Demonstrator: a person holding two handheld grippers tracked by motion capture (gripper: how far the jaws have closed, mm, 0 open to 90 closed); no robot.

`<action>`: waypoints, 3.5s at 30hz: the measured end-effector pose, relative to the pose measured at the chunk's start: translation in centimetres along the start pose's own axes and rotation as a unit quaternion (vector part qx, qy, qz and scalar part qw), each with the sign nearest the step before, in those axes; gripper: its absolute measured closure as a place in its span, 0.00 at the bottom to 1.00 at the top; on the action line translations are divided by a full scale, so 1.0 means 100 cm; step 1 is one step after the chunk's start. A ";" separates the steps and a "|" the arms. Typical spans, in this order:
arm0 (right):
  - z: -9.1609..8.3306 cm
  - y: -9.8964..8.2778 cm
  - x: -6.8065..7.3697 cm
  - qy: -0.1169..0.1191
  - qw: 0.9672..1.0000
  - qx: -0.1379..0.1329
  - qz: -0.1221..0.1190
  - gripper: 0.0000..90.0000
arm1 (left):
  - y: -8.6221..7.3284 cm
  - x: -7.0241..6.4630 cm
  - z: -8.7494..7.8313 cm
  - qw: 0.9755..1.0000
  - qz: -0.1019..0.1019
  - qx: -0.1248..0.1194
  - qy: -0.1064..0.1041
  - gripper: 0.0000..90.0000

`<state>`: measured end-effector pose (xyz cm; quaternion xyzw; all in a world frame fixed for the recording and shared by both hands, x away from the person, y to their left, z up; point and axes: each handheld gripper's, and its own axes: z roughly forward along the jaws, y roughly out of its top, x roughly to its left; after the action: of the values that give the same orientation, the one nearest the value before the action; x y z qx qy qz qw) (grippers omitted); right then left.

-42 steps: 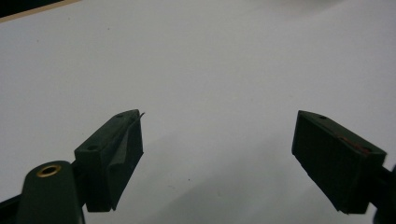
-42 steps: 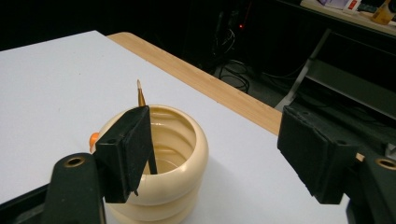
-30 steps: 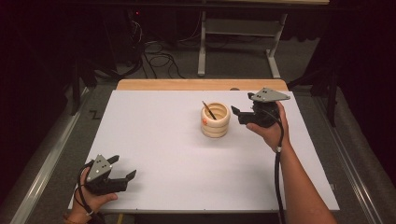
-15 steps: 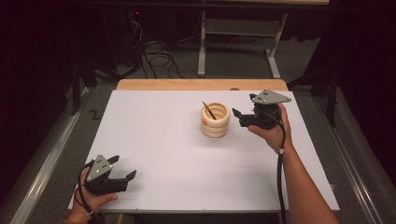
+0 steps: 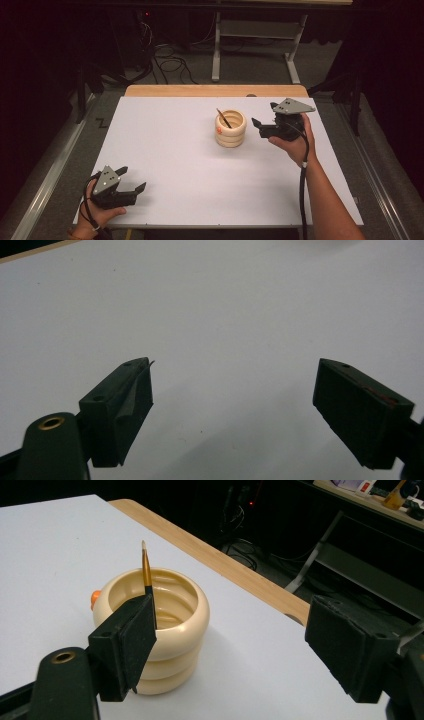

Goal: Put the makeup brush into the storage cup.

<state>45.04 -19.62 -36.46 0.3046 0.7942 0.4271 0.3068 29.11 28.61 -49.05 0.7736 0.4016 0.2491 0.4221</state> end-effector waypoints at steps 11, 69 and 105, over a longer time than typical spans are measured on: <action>-0.009 -0.006 -0.003 -0.008 1.000 -0.001 -0.001 0.24 | 0.000 0.000 0.000 1.000 0.000 0.001 0.001 0.19; -0.049 -0.043 -0.007 -0.030 0.999 0.016 -0.038 0.24 | 0.000 -0.001 0.001 1.000 0.001 0.004 0.001 0.19; -0.083 -0.090 -0.012 -0.032 0.998 0.019 -0.042 0.24 | 0.001 -0.004 0.002 1.000 0.011 0.009 0.004 0.19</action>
<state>37.62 -28.60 -40.26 0.2902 0.8042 0.3887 0.3435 29.09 28.16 -49.15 0.7811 0.3967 0.2528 0.4107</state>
